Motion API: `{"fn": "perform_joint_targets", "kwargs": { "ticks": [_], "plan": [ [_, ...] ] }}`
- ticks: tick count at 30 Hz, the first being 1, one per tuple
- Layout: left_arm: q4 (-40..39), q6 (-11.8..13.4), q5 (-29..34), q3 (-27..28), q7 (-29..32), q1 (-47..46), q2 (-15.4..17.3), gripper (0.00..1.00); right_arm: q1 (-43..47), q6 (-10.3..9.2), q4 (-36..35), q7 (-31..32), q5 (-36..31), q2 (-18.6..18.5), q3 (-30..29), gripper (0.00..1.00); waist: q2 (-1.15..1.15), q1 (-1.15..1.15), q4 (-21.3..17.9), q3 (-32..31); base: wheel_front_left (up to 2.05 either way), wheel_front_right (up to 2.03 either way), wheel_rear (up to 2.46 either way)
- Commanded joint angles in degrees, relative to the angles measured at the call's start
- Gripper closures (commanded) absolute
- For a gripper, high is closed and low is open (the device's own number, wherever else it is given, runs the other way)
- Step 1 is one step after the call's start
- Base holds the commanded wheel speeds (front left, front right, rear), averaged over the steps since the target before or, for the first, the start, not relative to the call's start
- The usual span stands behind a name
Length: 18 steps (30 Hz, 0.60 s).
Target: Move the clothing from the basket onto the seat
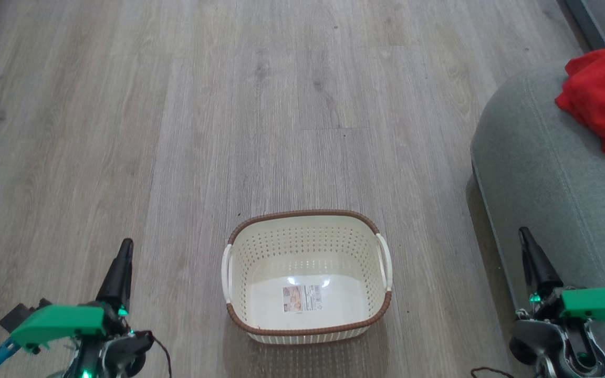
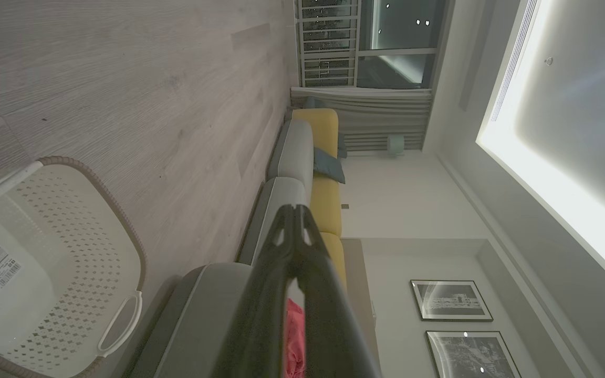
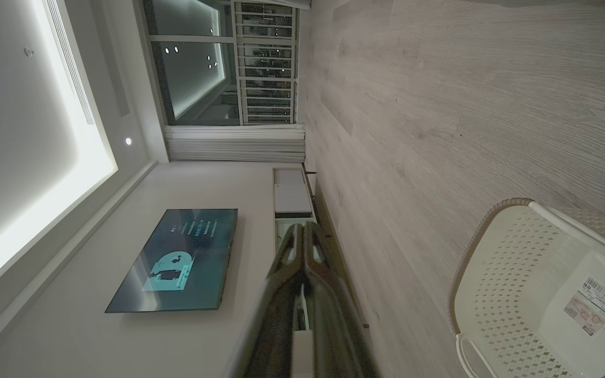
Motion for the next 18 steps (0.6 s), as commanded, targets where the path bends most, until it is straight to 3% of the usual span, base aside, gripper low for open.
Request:
{"fn": "perform_joint_targets", "kwargs": {
  "ticks": [1, 18],
  "plan": [
    [-2.0, -0.5, -0.4, 2.0, 0.5, -2.7, 0.5, 1.0, -3.2, -0.01, -2.2, 0.2, 0.3, -0.2, 1.0, 1.0, 0.0, 0.0, 0.0, 0.0, 0.0, 0.0, 0.0],
    [-2.0, -0.5, -0.4, 2.0, 0.5, -2.7, 0.5, 1.0, -3.2, -0.01, -2.2, 0.2, 0.3, -0.2, 1.0, 1.0, 0.0, 0.0, 0.0, 0.0, 0.0, 0.0, 0.0]
  ]
}}
